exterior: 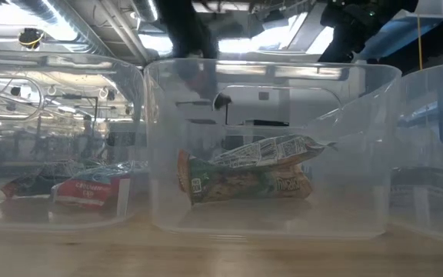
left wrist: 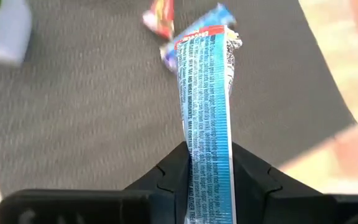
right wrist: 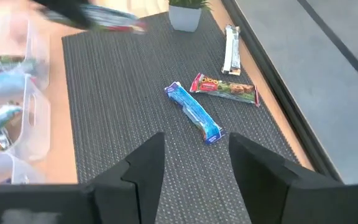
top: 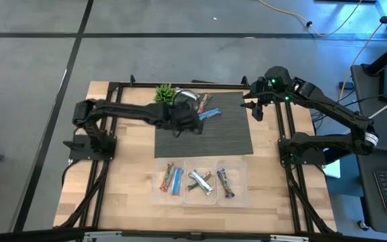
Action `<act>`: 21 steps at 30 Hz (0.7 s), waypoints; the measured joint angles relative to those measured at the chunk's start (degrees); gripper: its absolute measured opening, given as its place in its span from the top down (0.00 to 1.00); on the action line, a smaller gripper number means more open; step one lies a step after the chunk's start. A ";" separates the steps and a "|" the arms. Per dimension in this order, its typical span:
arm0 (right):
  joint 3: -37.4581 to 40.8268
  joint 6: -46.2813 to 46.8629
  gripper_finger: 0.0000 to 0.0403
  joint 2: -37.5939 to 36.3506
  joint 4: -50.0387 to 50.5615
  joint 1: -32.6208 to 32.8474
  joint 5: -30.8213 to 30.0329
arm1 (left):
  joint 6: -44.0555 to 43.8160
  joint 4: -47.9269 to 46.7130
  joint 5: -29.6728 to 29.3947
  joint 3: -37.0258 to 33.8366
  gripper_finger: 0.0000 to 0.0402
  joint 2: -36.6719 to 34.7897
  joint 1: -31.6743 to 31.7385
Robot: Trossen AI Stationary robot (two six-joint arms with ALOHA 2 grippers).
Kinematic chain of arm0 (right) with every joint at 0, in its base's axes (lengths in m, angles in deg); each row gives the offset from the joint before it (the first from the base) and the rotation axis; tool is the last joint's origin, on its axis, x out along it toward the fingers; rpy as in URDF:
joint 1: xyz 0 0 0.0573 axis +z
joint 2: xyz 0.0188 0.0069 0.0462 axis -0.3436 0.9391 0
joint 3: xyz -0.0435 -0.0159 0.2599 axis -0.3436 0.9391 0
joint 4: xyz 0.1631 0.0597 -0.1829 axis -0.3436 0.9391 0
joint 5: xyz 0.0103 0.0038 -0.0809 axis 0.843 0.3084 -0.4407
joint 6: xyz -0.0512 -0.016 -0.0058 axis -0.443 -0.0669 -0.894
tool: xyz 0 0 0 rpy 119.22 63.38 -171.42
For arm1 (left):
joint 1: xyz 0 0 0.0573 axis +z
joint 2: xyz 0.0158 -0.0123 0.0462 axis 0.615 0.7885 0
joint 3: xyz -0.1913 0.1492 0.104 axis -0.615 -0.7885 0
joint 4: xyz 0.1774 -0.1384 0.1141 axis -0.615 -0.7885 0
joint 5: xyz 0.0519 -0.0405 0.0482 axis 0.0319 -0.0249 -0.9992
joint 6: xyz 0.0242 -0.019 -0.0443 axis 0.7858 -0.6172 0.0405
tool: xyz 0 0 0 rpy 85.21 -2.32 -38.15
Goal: Pick and place Granola Bars by type
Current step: Put the red granola bar into the left transparent bin
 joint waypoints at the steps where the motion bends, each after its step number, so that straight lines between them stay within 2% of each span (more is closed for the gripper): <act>1: -0.02 0.71 0.55 0.16 -0.41 -0.02 0.02 | -1.97 -1.08 -0.10 0.00 0.79 -0.89 -1.65; 5: -0.02 4.07 0.55 1.09 -3.43 -0.02 -0.01 | -10.66 -5.99 -1.72 0.00 0.79 -2.54 -8.89; 11: -0.02 6.70 0.55 3.50 -7.08 0.02 -0.03 | -22.35 -8.16 -3.96 0.04 0.79 -1.18 -19.16; 21: -0.02 10.68 0.55 8.03 -7.33 0.02 -0.02 | -36.76 -11.08 -3.40 0.04 0.80 5.18 -29.75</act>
